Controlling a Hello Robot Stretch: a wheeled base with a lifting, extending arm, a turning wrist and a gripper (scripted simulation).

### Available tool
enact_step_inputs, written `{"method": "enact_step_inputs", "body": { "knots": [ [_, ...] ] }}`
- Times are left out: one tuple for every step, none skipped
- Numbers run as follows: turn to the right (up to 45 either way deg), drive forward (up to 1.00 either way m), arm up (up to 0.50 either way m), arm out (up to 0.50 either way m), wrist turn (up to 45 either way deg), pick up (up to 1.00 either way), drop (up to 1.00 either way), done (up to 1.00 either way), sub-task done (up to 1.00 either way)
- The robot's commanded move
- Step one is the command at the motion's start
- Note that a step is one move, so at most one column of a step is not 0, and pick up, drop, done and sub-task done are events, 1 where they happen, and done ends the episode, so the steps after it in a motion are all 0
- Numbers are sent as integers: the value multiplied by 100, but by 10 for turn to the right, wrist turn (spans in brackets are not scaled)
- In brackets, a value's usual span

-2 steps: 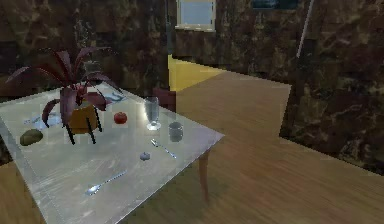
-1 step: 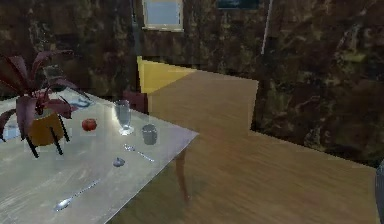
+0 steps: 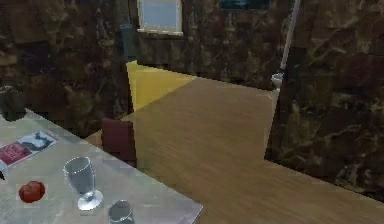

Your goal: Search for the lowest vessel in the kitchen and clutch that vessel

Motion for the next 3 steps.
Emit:
{"method": "enact_step_inputs", "body": {
  "knots": [
    [-450,0,0,0,0,0,0,0,0],
    [-450,0,0,0,0,0,0,0,0],
    [-240,0,0,0,0,0,0,0,0]
  ]
}}
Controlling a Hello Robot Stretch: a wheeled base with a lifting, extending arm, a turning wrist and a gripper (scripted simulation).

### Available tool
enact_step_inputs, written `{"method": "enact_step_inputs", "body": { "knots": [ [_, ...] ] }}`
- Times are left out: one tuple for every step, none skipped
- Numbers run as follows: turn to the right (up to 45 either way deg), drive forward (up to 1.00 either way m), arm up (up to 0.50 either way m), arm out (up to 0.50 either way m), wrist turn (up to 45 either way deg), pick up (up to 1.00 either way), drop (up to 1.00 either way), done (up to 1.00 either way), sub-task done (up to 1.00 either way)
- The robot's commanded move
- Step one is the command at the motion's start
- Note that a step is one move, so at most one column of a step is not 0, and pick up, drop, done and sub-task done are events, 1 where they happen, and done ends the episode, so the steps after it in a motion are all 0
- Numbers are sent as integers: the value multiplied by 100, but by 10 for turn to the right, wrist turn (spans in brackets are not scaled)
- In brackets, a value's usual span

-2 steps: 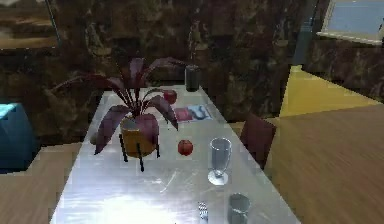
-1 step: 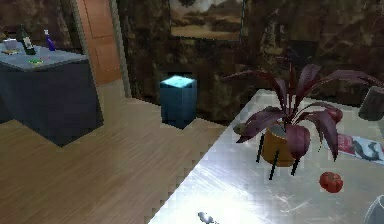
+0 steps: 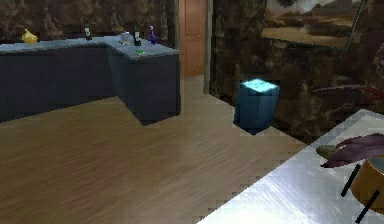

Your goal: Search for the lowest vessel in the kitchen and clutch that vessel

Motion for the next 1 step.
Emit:
{"method": "enact_step_inputs", "body": {
  "knots": [
    [0,0,50,0,0,0,0,0,0]
  ]
}}
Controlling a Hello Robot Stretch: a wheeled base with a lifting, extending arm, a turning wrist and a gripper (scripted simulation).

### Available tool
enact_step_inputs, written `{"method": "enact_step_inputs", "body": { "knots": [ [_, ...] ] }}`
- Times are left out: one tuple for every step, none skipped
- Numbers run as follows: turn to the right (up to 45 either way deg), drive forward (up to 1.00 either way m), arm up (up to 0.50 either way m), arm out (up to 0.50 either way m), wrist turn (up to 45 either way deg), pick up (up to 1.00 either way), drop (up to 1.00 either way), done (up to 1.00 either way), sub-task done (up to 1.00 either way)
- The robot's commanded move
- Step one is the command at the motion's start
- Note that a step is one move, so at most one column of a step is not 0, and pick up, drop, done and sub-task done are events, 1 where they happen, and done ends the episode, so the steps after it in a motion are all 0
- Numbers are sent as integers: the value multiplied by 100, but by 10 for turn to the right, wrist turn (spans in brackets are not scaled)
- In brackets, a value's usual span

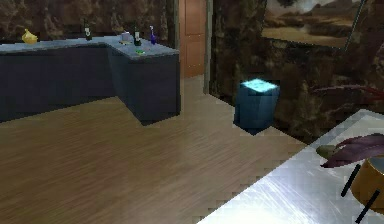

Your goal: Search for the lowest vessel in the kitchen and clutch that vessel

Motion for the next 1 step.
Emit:
{"method": "enact_step_inputs", "body": {
  "knots": [
    [0,0,30,0,0,0,0,0,0]
  ]
}}
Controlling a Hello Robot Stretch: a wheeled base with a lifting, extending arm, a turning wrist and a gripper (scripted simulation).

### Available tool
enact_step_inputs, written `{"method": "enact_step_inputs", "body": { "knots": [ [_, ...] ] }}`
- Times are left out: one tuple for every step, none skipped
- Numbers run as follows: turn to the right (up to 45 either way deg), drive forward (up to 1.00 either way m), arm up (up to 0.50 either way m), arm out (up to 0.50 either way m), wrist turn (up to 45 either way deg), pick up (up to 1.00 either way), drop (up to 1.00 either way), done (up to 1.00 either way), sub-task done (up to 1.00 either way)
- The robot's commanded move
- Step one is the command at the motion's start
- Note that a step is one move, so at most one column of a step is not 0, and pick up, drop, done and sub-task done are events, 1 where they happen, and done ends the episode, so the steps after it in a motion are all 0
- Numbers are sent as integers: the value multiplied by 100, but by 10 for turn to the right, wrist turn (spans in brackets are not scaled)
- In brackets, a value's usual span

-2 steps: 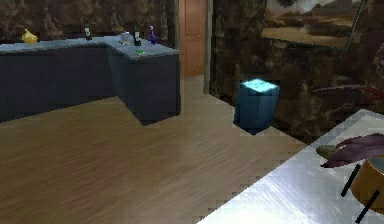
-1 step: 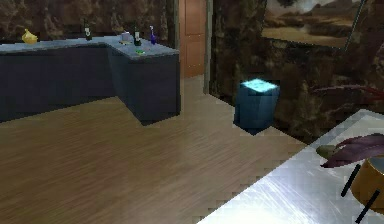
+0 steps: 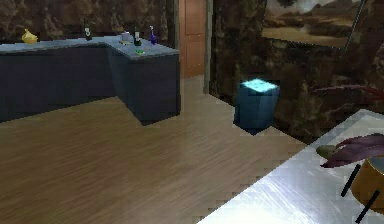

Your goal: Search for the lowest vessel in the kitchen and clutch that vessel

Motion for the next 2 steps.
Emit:
{"method": "enact_step_inputs", "body": {
  "knots": [
    [0,0,0,20,0,0,0,0,0],
    [0,0,0,0,450,0,0,0,0]
  ]
}}
